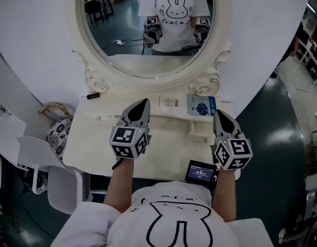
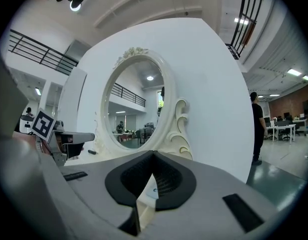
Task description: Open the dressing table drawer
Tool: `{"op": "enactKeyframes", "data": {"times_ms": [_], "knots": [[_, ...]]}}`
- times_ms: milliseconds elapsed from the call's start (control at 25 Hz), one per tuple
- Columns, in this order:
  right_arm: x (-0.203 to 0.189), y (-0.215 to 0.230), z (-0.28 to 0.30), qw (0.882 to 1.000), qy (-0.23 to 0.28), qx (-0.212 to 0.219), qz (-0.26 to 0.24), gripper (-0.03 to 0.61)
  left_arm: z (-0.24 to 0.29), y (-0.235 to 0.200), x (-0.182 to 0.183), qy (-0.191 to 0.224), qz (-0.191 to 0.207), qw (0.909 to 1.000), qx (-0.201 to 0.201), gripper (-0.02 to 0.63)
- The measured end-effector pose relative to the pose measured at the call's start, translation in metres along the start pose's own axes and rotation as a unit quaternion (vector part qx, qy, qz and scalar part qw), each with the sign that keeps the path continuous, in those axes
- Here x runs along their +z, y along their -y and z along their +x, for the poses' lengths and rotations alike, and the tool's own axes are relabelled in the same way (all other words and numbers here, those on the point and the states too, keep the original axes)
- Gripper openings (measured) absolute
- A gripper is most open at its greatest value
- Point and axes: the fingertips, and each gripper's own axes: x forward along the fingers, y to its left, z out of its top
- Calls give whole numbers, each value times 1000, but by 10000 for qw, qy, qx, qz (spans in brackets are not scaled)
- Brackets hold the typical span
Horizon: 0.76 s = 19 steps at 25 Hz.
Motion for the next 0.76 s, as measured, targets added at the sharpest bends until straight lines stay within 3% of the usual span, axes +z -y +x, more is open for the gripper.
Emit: {"op": "enactKeyframes", "data": {"times_ms": [760], "knots": [[5, 4, 2, 9998, -56, -49, -190, 16, 14, 11, 3, -29, 75, 9996, -279, 8]]}}
